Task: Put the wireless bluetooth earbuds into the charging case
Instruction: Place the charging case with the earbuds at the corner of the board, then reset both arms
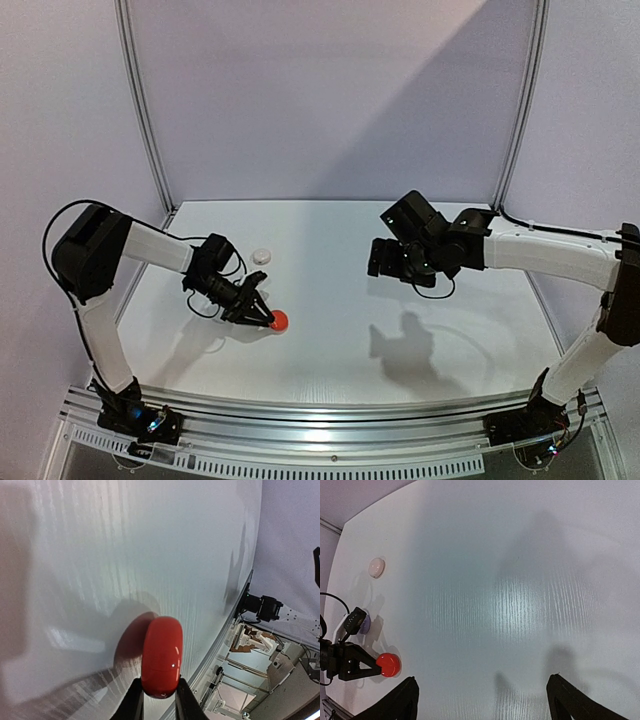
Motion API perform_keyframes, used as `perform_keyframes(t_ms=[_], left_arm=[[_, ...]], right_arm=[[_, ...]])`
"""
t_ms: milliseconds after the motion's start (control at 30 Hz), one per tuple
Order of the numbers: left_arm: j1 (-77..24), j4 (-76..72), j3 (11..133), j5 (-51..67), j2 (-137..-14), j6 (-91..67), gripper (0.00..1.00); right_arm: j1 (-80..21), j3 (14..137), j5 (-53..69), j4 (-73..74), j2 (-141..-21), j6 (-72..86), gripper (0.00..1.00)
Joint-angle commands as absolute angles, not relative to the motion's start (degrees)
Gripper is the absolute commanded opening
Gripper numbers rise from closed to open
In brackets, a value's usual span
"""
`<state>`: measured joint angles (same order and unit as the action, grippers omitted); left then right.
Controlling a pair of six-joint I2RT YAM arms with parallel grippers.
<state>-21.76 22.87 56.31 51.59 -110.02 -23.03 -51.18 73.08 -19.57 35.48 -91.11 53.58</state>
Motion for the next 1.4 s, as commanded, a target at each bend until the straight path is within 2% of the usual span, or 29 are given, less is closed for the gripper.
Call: perform_keyframes(t_ms=[0,267,500,700,867,1000,1167,1367], left_arm=[[-23.4,22.9,57.6,48.6,-111.0,-24.0,0.26],[-23.9,26.0,57.5,44.7,-106.5,-24.7,0.74],[-24.3,32.1,60.0,39.4,-95.9,-22.6,0.98],[-23.0,36.6,62.4,26.3,-79.6,-11.4,0.99],[-12.7,30.0,55.3,18.9,-65.0,-7.9,0.99],[-5.9,18.4,44.7,13.9,-55.4,-8.6,0.99],[3.1,7.0,33.9,14.0,-52.5,-14.0,0.99],[10.6,-5.8,24.8,12.1,-51.0,-12.7,0.99]], right_arm=[[-50.8,71.6,-20.9,35.7,-89.1,55.5,0.9],[-49.5,71.9,-18.2,35.1,-89.4,54.2,0.92],[-39.4,72.5,-13.7,39.1,-92.5,53.4,0.93],[-24.9,64.2,-9.5,30.2,-87.5,47.9,0.94],[-16.9,53.9,-19.8,22.9,-80.5,43.4,0.96],[-15.1,39.3,-31.9,7.2,-72.0,38.1,0.98],[-13.5,24.8,-41.6,-9.0,-58.8,30.4,0.99],[-13.4,23.0,-47.5,-6.2,-51.5,26.4,0.99]])
